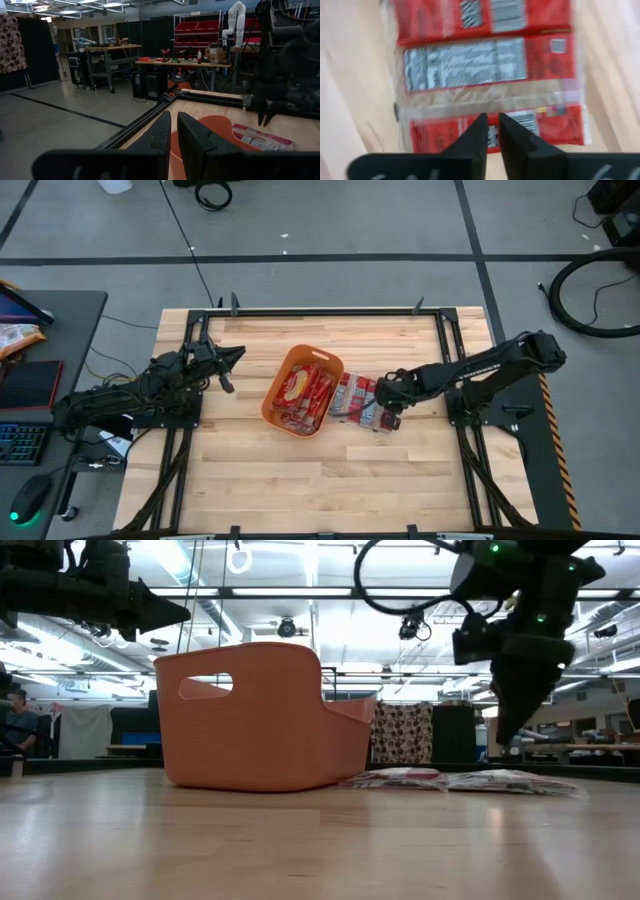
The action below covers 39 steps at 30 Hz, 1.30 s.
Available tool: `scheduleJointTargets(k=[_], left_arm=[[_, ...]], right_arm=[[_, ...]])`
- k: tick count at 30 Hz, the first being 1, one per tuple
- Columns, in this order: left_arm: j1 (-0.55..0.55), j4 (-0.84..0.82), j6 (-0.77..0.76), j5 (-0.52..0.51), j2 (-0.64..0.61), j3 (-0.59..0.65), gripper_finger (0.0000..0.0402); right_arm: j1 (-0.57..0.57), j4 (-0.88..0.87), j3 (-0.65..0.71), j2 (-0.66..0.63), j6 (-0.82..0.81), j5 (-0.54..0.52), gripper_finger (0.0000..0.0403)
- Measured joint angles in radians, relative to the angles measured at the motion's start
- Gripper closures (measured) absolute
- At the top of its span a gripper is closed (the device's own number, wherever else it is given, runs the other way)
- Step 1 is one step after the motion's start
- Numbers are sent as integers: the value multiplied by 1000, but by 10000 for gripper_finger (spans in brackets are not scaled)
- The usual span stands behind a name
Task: Sort popcorn bags into baskets
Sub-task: Put the red popcorn pack into the orange bin
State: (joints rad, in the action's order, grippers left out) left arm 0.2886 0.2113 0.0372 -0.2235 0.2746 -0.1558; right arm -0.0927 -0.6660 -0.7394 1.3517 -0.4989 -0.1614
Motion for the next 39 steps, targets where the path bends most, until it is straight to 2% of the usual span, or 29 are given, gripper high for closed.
scheduleJointTargets(k=[9,15,21,28,34,39], left_arm=[[0,5,0,0,0,0,365],[0,6,0,0,0,0,365],[0,6,0,0,0,0,365],[0,1,1,0,0,0,365],[0,0,1,0,0,0,365],[0,0,1,0,0,0,365]], right_arm=[[-45,-8,-6,143,108,-42,274],[-28,-71,-100,219,142,-81,242],[-24,-140,-196,234,205,-163,234],[-9,-174,-208,235,228,-157,233],[-56,-250,-206,235,448,-189,234],[-101,-174,-157,235,603,-269,234]])
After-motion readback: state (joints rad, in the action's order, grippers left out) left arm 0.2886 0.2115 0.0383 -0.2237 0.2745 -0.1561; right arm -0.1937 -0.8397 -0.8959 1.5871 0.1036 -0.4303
